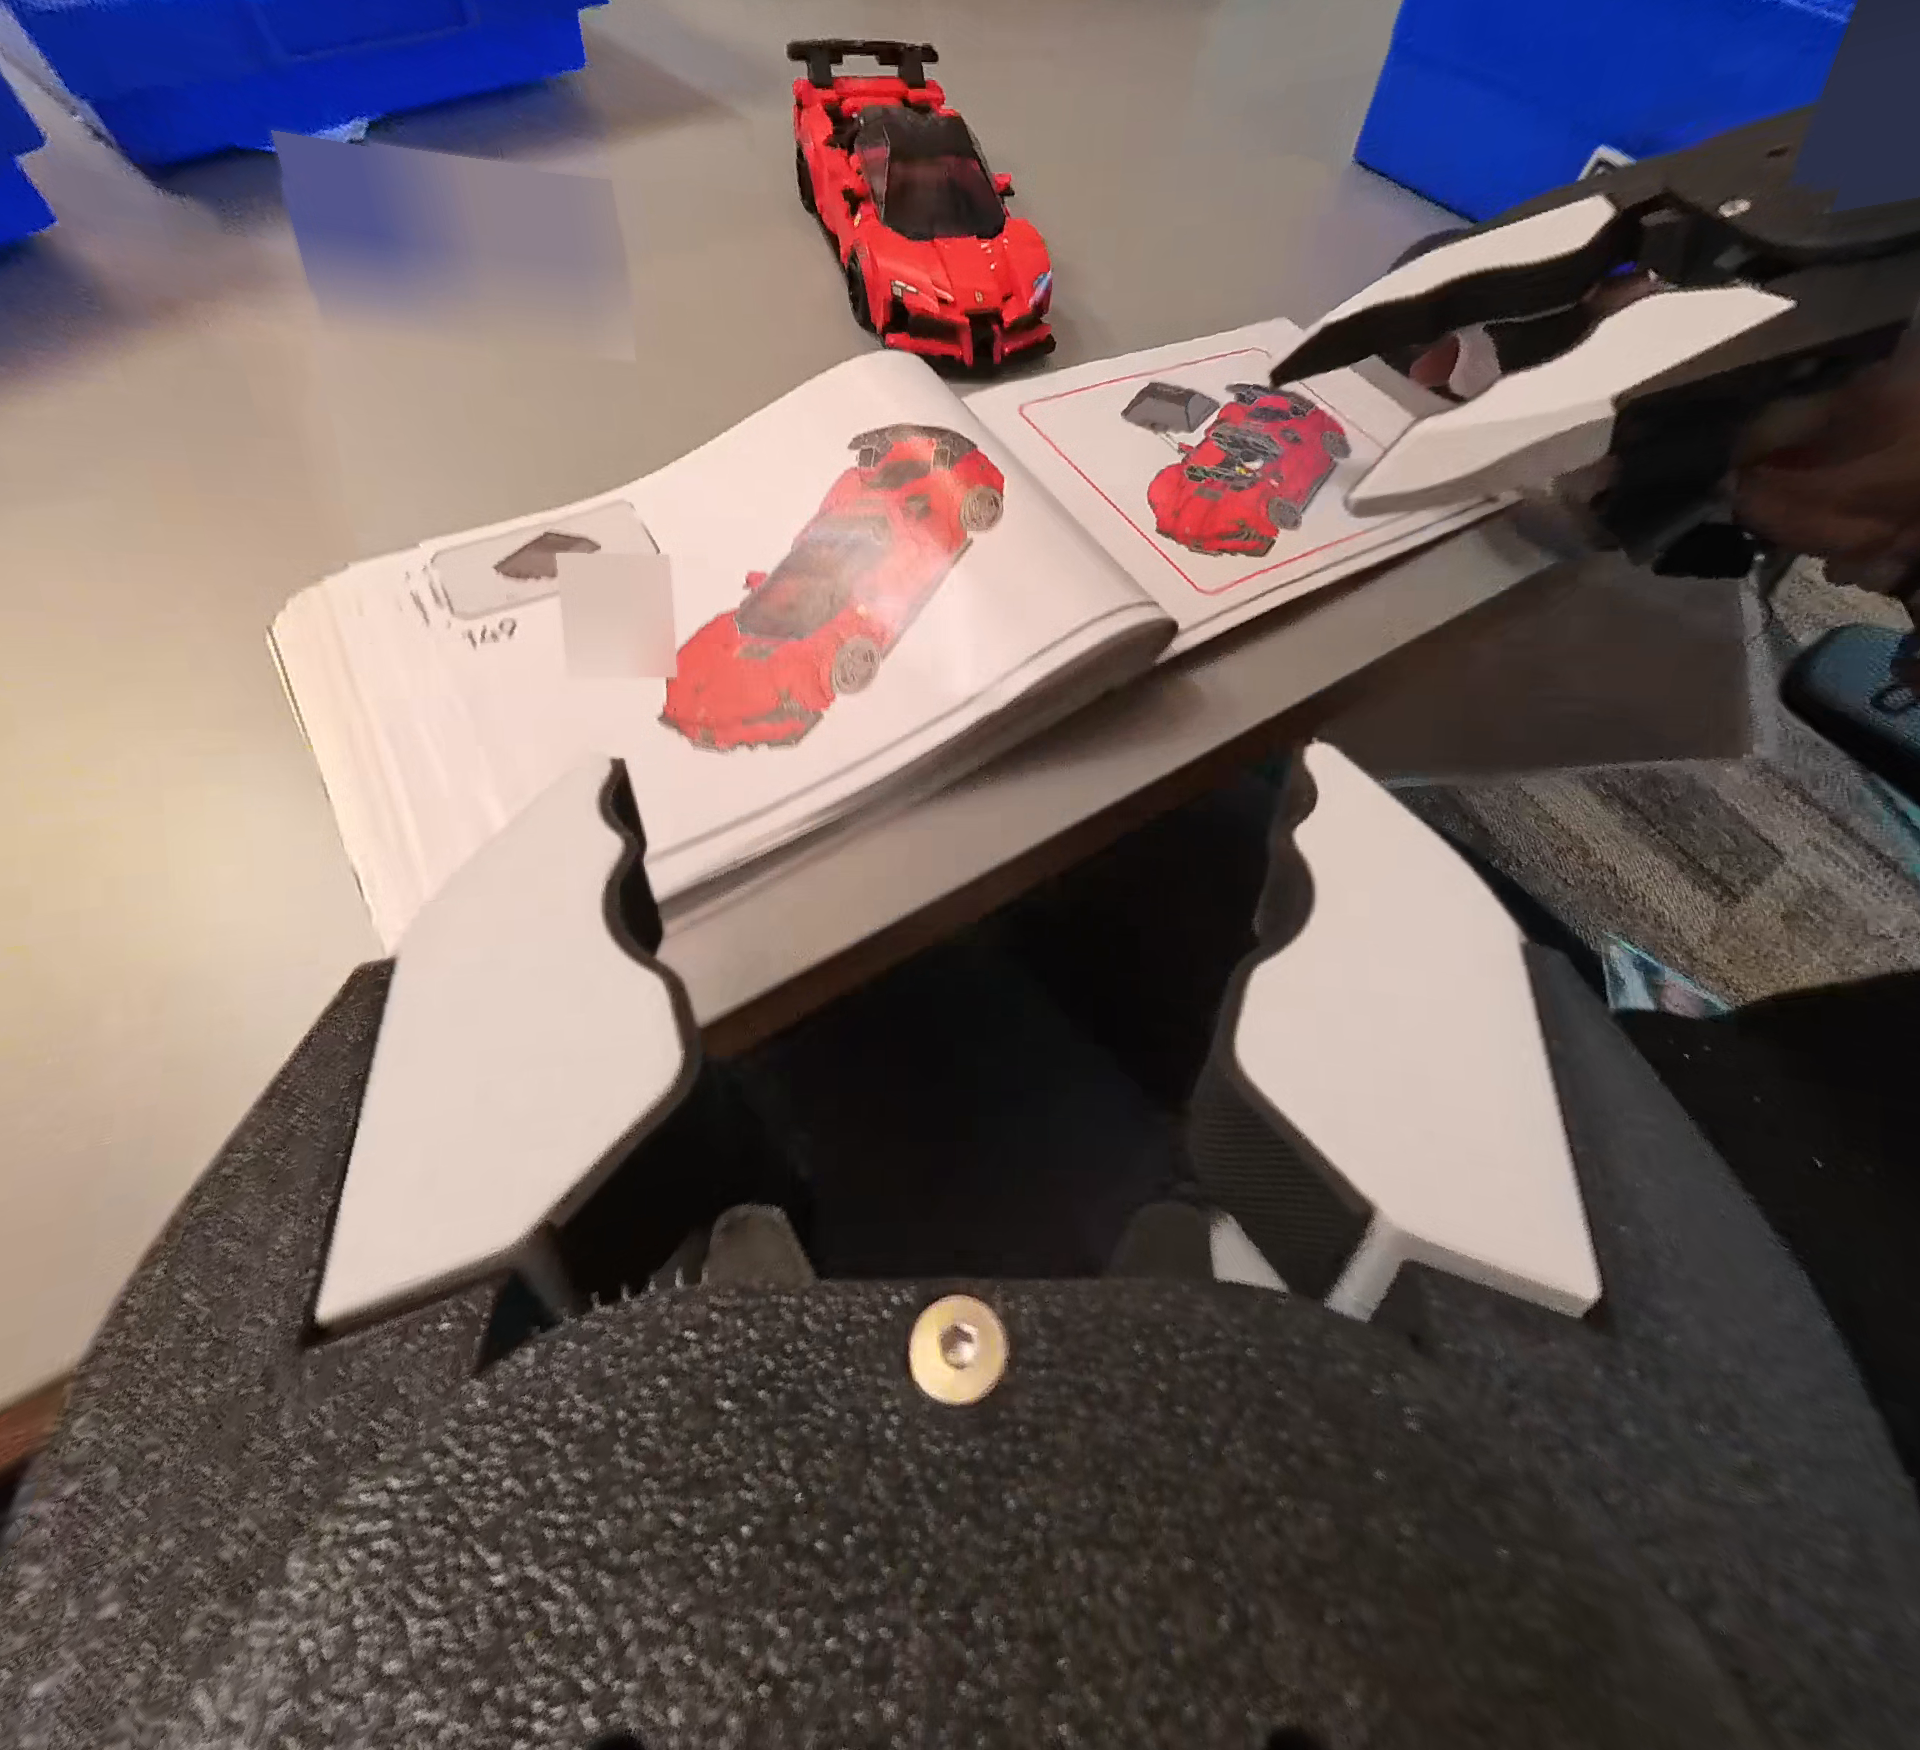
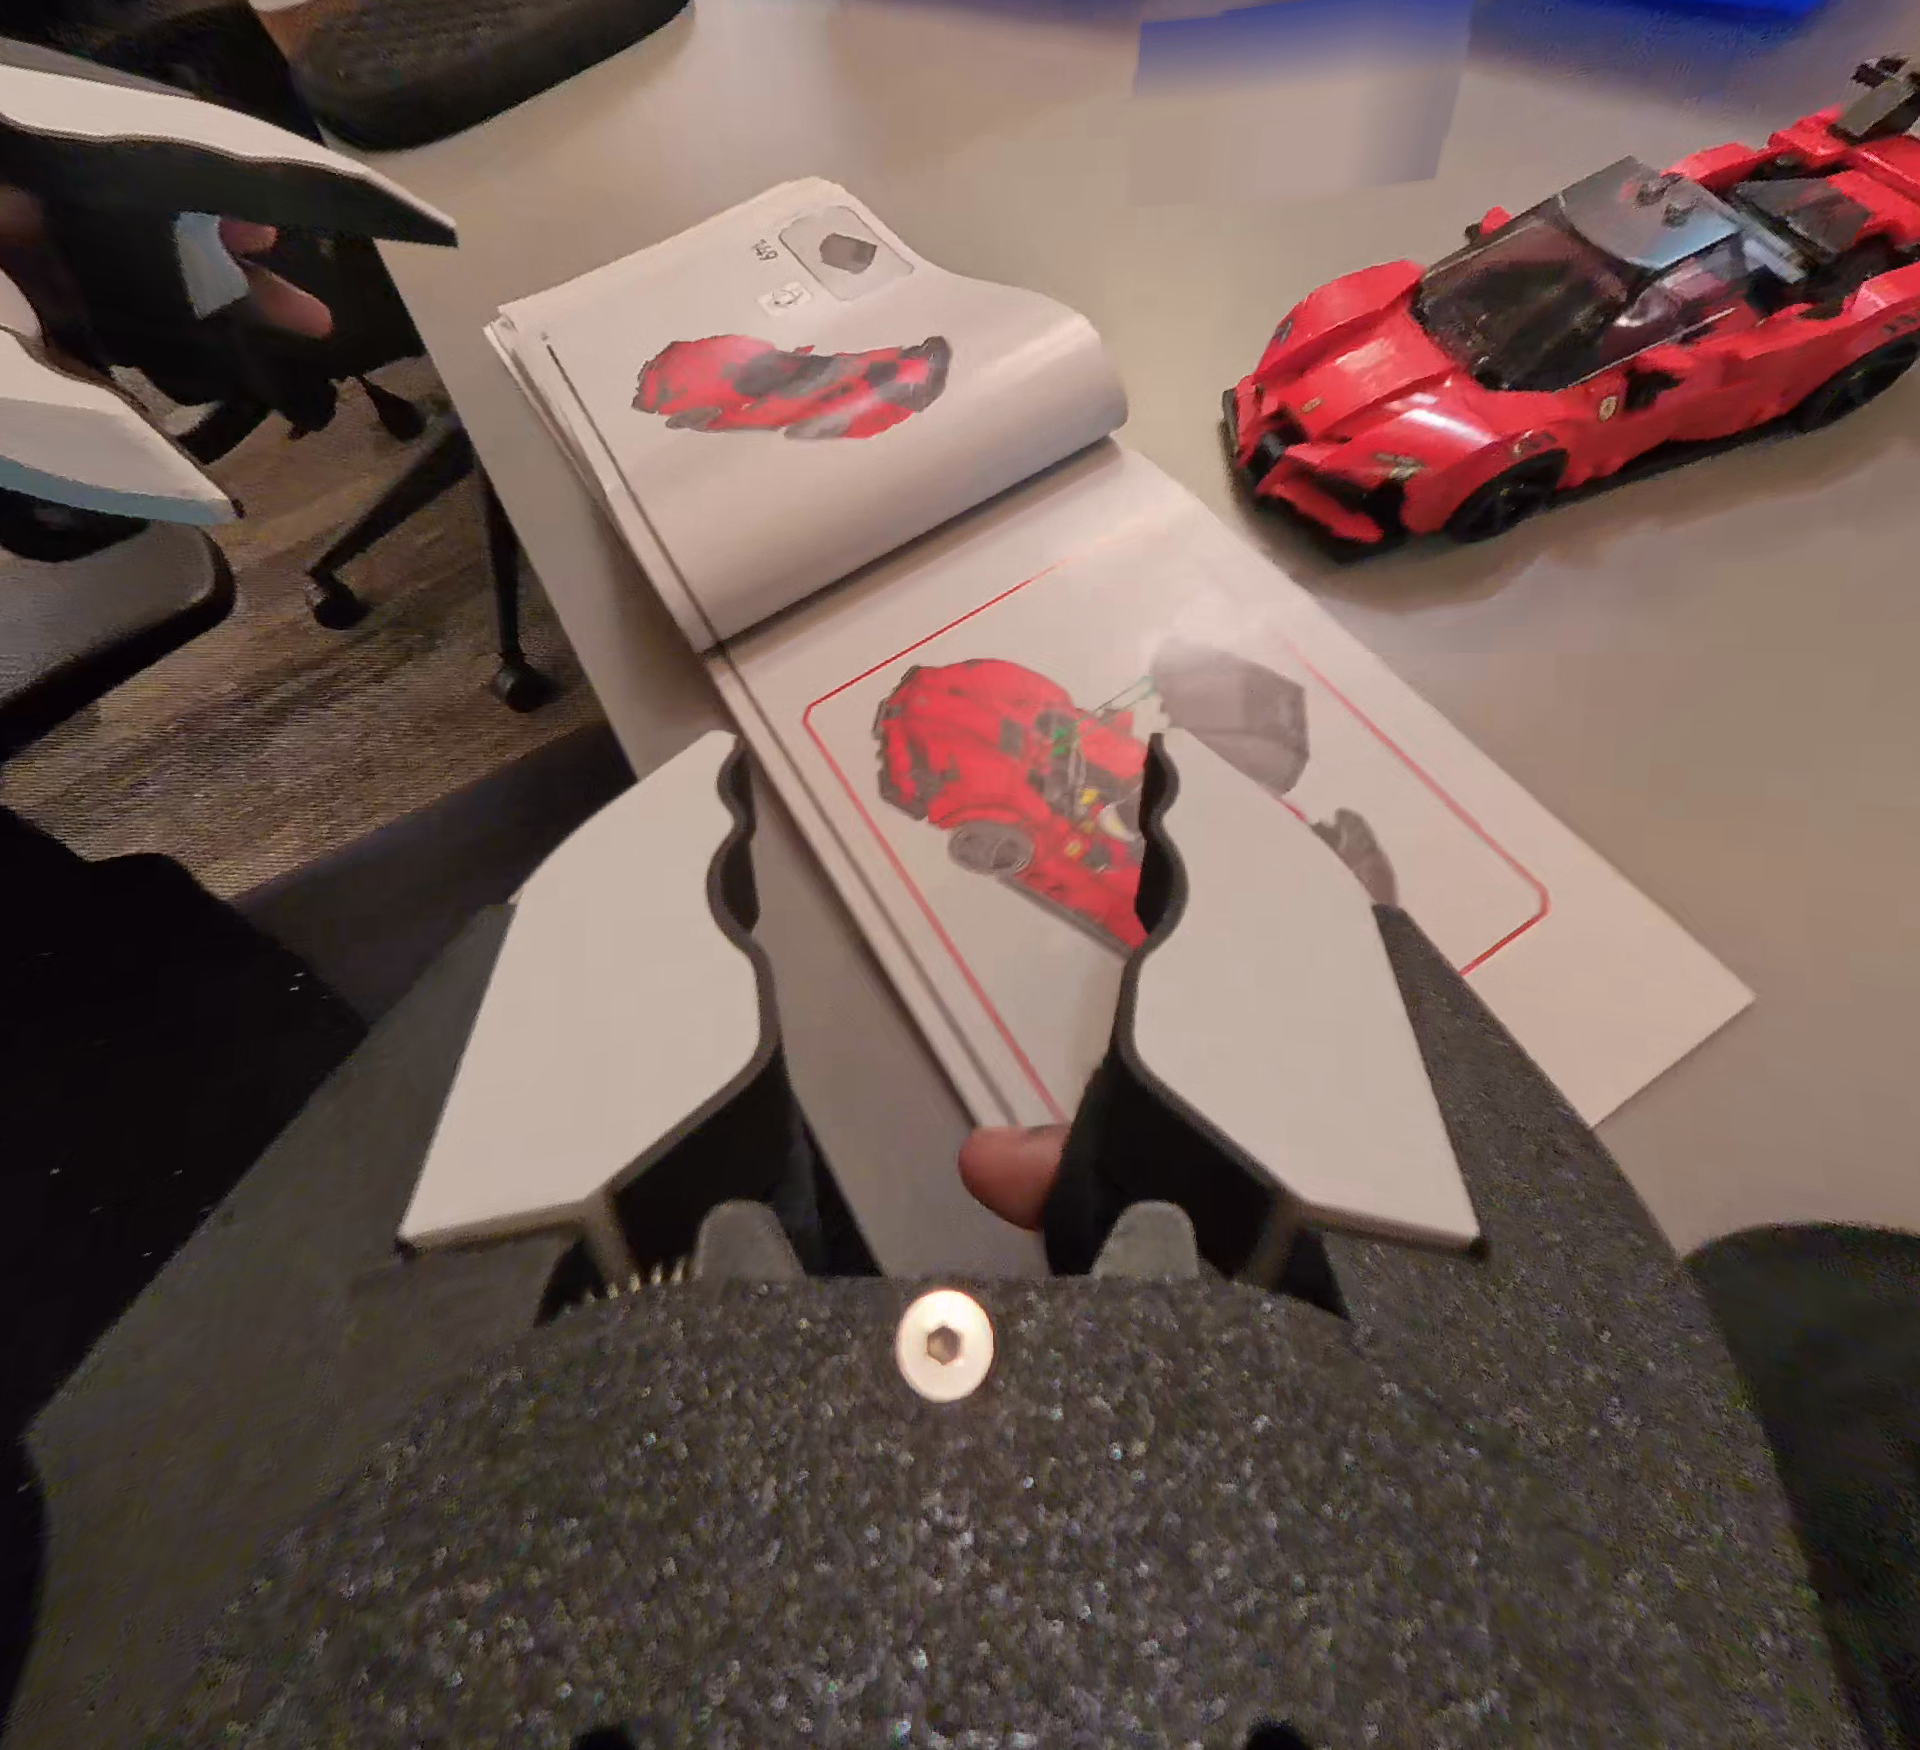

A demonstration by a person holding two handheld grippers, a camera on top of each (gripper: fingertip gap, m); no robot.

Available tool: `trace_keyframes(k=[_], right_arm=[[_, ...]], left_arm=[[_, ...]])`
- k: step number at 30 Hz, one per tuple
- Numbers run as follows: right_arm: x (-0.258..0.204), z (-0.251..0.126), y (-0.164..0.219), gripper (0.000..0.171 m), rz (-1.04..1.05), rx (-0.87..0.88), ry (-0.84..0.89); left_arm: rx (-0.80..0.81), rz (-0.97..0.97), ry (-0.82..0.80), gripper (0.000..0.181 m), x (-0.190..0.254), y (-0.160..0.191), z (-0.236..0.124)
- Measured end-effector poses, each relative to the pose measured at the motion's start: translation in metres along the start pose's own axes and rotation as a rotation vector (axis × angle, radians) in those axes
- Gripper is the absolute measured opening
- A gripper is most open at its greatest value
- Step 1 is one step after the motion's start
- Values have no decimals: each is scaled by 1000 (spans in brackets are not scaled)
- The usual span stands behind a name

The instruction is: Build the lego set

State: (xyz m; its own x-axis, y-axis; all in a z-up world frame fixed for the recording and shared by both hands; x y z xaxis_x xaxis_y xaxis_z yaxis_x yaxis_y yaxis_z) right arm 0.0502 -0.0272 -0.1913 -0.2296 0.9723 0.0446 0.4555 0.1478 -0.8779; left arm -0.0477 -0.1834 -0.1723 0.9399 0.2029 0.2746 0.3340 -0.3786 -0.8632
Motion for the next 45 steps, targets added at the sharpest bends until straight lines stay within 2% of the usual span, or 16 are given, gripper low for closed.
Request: trace_keyframes(k=[4, 7, 9, 11, 13, 15, 16, 17, 18, 21, 23, 24, 27, 30, 35, 45], right_arm=[[-23, -11, 7, 79, -17, 9, 44], [-33, -18, 8, 88, 25, 31, 70], [-38, -18, 10, 103, 50, 27, 62], [-36, -19, 8, 115, 42, 5, 77], [-22, -25, -4, 117, -14, -14, 121], [12, -36, -32, 89, -93, -10, 217], [29, -42, -50, 56, -140, 10, 254], [45, -45, -69, 7, -192, 39, 266], [59, -44, -87, 0, -226, 62, 253], [100, -13, -105, 0, -221, -75, 154], [119, 16, -101, 0, -185, -182, 59], [127, 30, -95, 0, -164, -258, 23], [139, 58, -75, 0, -166, -449, -37], [143, 70, -69, 0, -193, -546, -40], [151, 74, -70, 0, -198, -577, 10], [149, 53, -80, 0, -195, -450, 68]], left_arm=[[8, -18, -12, 124, 3, 14, -15], [32, -8, -22, 135, 3, 10, -21], [56, -5, -24, 147, 5, 5, -21], [68, -1, -4, 147, 9, 2, -20], [74, 12, 21, 146, 15, 2, -18], [74, 36, 40, 126, 19, 2, -18], [83, 43, 55, 114, 22, 2, -18], [93, 49, 83, 90, 26, 1, -20], [109, 43, 106, 74, 30, -1, -22], [164, 1, 128, 25, 33, -7, -27], [180, 29, 120, 3, 32, -8, -30], [187, 58, 106, 0, 31, -8, -32], [191, 125, 60, 0, 27, -8, -37], [201, 111, 72, 0, 26, -8, -38], [192, 77, 106, 0, 25, -3, -35], [175, 74, 113, 0, 21, -2, -31]])
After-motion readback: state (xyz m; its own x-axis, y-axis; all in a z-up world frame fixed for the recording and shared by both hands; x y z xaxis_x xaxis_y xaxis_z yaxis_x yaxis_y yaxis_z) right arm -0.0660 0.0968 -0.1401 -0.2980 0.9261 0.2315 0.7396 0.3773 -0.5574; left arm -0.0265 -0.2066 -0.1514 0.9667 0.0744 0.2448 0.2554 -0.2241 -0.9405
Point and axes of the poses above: each gripper's, where its closed fingertips meet, z out along the fingers, y out of its underside, x = y × z across the jaws, the point moved 2 cm from there along -z, back along the fingers, and after that the axes turned 11 degrees about -z, right-handed, at the moved point
